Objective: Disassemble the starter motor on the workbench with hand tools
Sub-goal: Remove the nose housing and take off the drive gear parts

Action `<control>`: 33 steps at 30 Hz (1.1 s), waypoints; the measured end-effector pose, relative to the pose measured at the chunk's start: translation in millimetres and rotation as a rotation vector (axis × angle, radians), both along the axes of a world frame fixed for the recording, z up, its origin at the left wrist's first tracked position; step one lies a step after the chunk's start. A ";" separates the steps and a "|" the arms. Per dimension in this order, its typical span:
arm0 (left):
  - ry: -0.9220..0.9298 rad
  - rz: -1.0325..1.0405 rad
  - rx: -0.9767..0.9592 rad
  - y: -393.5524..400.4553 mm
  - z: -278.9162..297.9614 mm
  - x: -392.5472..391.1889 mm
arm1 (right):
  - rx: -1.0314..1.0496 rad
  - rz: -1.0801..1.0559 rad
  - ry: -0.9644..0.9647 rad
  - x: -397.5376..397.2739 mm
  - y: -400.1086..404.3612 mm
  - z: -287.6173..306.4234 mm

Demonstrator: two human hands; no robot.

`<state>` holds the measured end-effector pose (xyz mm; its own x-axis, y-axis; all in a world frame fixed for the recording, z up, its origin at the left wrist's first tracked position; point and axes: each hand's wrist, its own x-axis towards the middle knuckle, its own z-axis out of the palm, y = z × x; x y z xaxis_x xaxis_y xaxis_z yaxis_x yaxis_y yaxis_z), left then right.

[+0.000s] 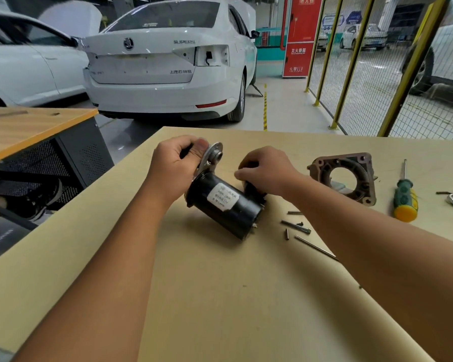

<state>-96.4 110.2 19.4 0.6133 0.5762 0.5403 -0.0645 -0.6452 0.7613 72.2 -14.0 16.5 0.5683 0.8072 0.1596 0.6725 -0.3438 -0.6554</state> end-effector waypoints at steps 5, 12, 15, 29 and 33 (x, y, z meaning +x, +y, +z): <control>0.036 -0.086 -0.207 0.9 -9.7 2.3 | 0.285 -0.006 -0.067 -32.2 -15.9 16.4; 0.272 -0.068 -0.234 7.6 -2.2 -3.1 | -0.050 0.034 -0.340 -78.8 -41.3 6.3; 0.343 -0.066 -0.200 13.5 -2.8 -5.6 | -0.078 0.029 -0.452 -86.5 -39.6 -4.0; 0.301 0.201 -0.146 31.9 -14.0 -10.3 | -0.074 0.073 -0.302 -85.5 -65.4 -1.4; 0.266 0.216 -0.146 28.2 -13.3 -9.1 | -0.077 0.082 -0.326 -89.6 -70.0 1.7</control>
<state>-105.6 138.4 6.1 0.5774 0.7665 0.2813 0.2734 -0.5062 0.8180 -17.4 -83.9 18.2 0.4297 0.8651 0.2587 0.8699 -0.3199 -0.3754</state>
